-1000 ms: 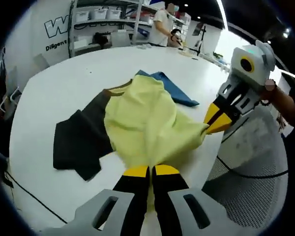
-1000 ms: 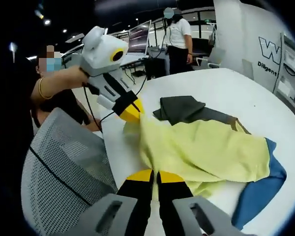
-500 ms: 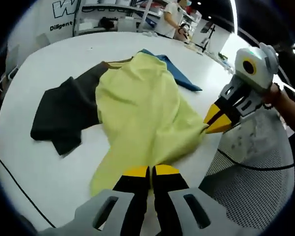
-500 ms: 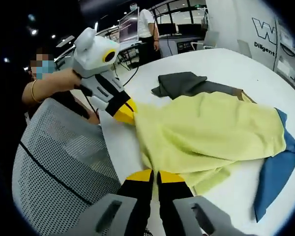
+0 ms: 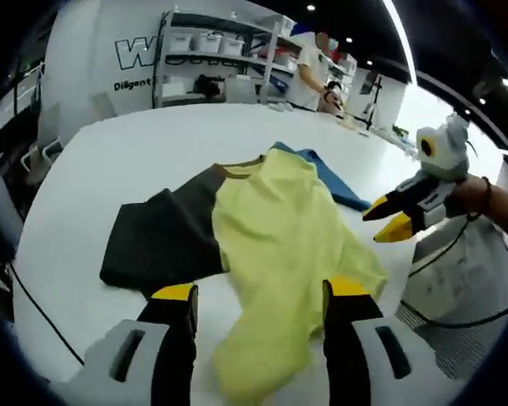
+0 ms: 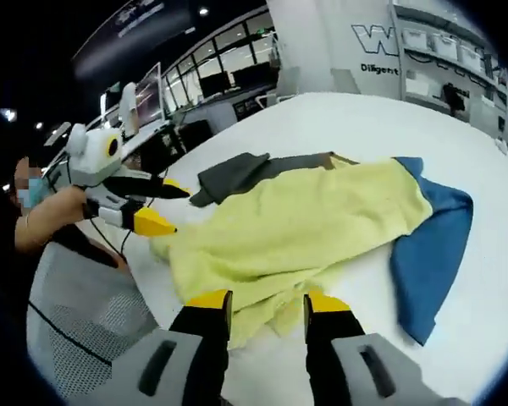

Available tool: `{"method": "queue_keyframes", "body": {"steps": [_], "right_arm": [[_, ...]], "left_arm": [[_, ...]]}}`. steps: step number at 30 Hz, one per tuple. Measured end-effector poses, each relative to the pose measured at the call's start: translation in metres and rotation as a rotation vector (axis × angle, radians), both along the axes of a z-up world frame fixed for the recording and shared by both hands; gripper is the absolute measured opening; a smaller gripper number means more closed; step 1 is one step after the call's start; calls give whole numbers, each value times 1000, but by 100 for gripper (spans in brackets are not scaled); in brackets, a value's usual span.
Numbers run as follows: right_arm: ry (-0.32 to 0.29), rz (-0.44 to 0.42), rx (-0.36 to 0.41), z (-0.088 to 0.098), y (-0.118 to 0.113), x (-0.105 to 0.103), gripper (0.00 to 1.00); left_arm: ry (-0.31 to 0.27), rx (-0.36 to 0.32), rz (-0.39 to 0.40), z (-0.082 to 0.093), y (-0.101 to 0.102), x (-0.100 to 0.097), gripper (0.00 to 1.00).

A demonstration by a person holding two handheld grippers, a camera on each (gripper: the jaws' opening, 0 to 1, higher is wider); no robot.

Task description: Fold the garment on the visible template until the final outline fits inside the template.

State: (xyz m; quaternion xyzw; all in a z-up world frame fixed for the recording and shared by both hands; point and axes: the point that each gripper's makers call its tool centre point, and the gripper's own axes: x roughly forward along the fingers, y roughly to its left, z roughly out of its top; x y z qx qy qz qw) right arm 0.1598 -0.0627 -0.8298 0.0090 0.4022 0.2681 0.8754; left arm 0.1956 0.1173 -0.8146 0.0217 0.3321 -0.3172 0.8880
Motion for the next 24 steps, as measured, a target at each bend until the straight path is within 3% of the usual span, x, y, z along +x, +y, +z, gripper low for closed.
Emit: {"method": "queue_keyframes", "body": {"steps": [2,6,9,13,17,21,24], "right_arm": [[17,-49,-53,-12,-11,6,26],[26,-75,-51,-19,-10,11,24],[41,-85,-41,-22,-7,12,24],[35,-97,-82,-26,-10,15,22],[30,-105,-120,-32,-12,19,15],[40,-143,-84,-33,-10,21,13],[30,-139,-106,-34,-11,25,12]], "left_arm": [[11,1,65,-3,5,19,61],[2,22,182,-4,17,42,61],[-27,60,211,-6,22,58,61],[-26,87,308,-12,33,80,58],[-20,87,329,-20,30,97,55],[-17,92,383,-26,28,114,45],[-25,137,385,-32,30,120,47]]}}
